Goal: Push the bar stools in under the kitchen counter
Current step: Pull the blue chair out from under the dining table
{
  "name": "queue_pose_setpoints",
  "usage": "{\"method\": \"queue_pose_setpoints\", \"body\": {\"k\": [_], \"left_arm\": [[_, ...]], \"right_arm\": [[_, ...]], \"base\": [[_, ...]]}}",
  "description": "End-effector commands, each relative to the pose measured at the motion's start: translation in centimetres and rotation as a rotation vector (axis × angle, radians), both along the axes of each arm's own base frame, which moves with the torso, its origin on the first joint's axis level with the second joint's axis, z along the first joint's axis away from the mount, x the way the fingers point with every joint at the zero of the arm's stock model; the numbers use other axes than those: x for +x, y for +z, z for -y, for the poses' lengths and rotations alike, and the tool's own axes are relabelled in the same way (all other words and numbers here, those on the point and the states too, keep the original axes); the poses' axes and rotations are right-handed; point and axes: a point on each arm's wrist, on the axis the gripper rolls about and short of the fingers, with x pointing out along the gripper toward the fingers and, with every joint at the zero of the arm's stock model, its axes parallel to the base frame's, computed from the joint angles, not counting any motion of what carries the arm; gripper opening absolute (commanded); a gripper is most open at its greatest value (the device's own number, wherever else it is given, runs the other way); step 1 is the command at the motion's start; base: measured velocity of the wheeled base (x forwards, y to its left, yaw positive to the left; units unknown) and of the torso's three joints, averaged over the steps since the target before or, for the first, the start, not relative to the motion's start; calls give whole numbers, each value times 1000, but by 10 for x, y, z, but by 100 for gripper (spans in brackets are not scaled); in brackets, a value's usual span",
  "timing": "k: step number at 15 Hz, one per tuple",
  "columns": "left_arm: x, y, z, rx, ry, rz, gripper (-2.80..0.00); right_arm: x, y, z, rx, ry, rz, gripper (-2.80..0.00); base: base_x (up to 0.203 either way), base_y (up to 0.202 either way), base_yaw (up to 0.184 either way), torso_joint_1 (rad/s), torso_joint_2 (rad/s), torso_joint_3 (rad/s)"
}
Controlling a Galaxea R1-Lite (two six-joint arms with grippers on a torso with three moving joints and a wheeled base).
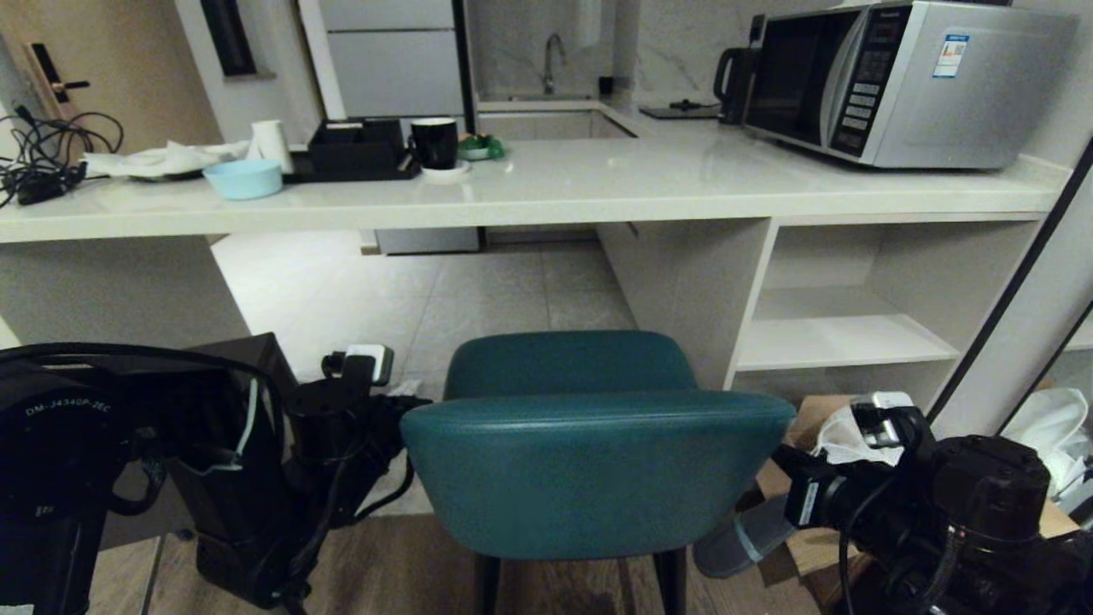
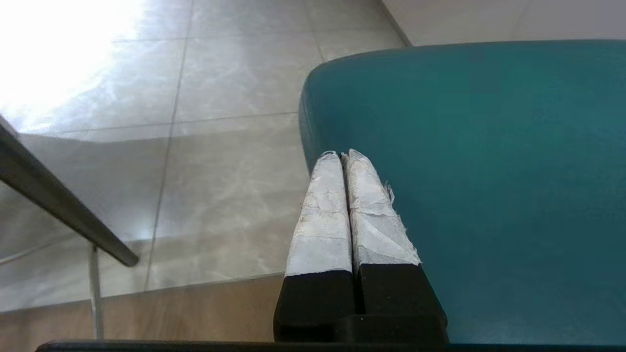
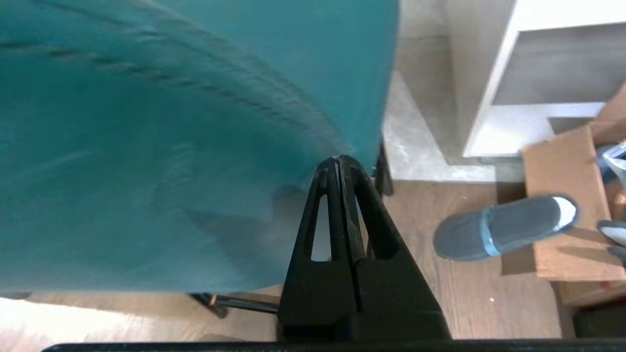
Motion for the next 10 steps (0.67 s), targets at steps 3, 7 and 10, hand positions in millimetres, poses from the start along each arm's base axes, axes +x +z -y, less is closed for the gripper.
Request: {"method": "queue_pose_setpoints", "body": {"k": [3, 7, 10], "left_arm": [[-10, -1, 20, 1, -59, -2, -280], [-24, -2, 43, 5, -115, -8, -280], [-30, 4, 62, -7, -149, 20, -280]], "right_arm": [[1, -3, -15, 1, 54, 1, -280], [33, -17, -17, -3, -2, -4, -280], [59, -19, -8, 7, -67, 31, -280]], "base": [[0, 0, 0, 0, 0, 0], [0, 0, 0, 0, 0, 0], [0, 0, 0, 0, 0, 0]]}}
